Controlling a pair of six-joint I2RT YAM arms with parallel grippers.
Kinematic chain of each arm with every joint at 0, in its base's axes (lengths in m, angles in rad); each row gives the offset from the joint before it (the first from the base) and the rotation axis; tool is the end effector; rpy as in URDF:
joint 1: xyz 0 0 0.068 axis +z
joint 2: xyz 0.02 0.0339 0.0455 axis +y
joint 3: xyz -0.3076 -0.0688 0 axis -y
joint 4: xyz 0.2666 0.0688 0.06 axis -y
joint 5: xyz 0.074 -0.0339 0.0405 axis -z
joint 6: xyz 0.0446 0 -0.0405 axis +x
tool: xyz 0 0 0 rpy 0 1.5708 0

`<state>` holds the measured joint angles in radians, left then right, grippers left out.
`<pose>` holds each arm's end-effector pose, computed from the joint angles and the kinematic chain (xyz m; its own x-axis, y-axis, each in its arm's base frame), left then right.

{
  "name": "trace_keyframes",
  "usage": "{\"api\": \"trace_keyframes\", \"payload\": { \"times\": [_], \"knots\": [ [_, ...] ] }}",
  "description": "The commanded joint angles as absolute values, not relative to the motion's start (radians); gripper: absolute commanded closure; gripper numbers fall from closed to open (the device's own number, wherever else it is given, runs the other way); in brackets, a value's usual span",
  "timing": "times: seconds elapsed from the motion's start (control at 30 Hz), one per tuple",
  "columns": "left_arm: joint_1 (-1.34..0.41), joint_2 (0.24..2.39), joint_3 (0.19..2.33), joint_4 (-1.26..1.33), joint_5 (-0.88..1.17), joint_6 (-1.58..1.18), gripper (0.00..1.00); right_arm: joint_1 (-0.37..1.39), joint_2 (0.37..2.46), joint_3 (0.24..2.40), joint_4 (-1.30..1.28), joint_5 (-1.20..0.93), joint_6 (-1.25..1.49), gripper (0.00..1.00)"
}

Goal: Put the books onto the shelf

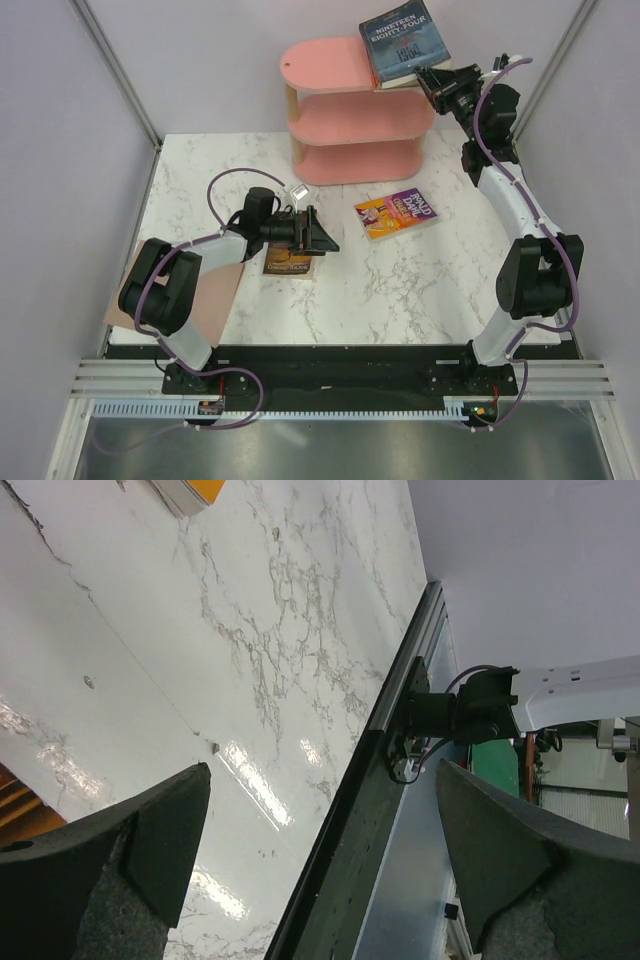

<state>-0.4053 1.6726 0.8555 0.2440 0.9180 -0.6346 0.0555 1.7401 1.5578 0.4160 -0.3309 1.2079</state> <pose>0.3191 -0.1754 0.2114 -0.9069 -0.0027 -0.4213 0.3914 0.3643 -0.8450 0.4564 0.0399 0.4543 -0.2620 0.8710 -0.4157 -0.3468 0.3170 0.8828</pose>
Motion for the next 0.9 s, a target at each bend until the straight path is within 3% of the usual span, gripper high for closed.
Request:
{"api": "trace_keyframes", "payload": {
  "times": [0.0, 0.87],
  "knots": [
    [-0.402, 1.634, 0.853, 0.238, 0.916, -0.583, 0.0, 0.051, 1.696, 1.589, 0.545, -0.291, 1.218, 0.93],
    [-0.402, 1.624, 0.851, 0.204, 0.913, -0.552, 0.0, 0.051, 1.77, 1.641, 0.586, -0.261, 1.272, 0.92]
  ]
}}
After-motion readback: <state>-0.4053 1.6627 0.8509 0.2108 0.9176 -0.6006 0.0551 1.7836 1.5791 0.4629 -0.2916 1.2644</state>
